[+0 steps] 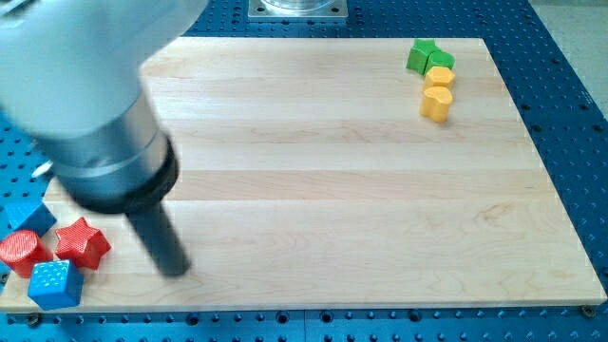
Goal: Push the triangle into the red circle
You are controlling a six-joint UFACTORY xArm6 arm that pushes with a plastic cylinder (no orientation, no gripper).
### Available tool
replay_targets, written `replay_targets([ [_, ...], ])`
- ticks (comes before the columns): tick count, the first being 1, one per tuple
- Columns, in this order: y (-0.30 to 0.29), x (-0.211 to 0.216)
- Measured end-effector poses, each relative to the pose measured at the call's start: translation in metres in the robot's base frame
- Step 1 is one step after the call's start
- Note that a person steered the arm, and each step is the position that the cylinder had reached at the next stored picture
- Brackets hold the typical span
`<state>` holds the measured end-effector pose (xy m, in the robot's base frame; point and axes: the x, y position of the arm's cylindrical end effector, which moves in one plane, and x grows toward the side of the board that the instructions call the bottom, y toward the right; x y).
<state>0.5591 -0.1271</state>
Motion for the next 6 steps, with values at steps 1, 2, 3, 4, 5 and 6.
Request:
replay_targets([
  [1, -0.023, -0.093],
  [2, -0.126, -0.112],
  [3, -0.178, -0.103],
  [4, -0.178, -0.103],
  [5, -0.178, -0.053],
  [6, -0.178, -0.034],
])
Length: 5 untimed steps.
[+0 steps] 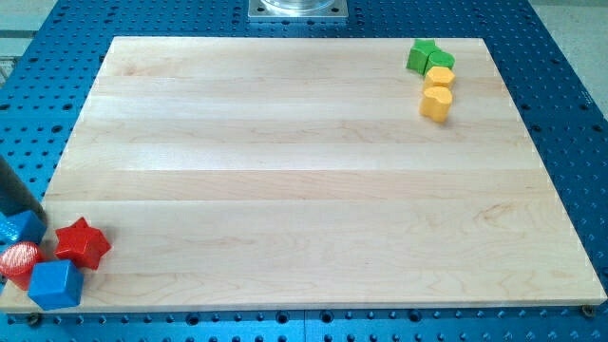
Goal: Push the triangle into the red circle
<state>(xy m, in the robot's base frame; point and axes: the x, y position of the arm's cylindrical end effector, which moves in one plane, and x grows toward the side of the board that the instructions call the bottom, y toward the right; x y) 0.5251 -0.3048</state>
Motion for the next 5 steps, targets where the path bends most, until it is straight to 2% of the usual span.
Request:
replay_targets([
  [1, 0.014, 0.001],
  [2, 0.058, 0.010],
  [3, 0.093, 0.000],
  [4, 0.068, -0.072],
  [5, 0.001, -0.070],
])
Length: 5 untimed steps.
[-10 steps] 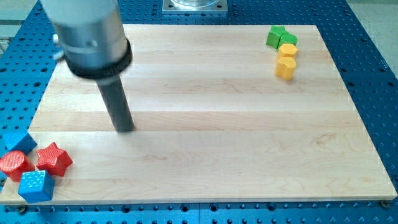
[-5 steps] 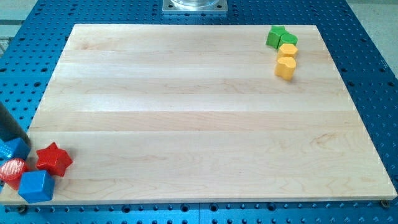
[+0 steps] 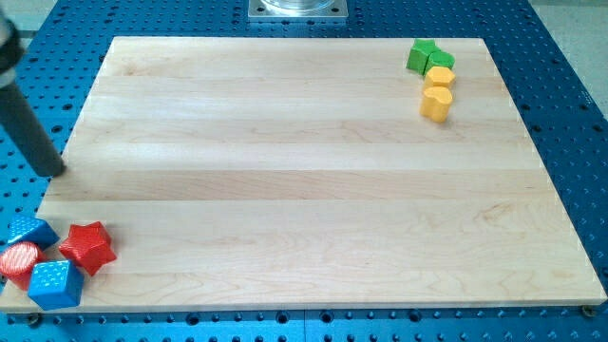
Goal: Push the triangle into the red circle
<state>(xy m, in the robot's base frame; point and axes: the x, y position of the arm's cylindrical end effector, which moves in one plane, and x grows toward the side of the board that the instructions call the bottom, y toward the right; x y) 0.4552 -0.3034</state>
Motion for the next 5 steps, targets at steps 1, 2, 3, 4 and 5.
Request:
replay_targets([
  [1, 0.000, 0.000],
  [2, -0.002, 0.011],
  [3, -0.001, 0.019],
  [4, -0.001, 0.042],
  [5, 0.000, 0.042],
])
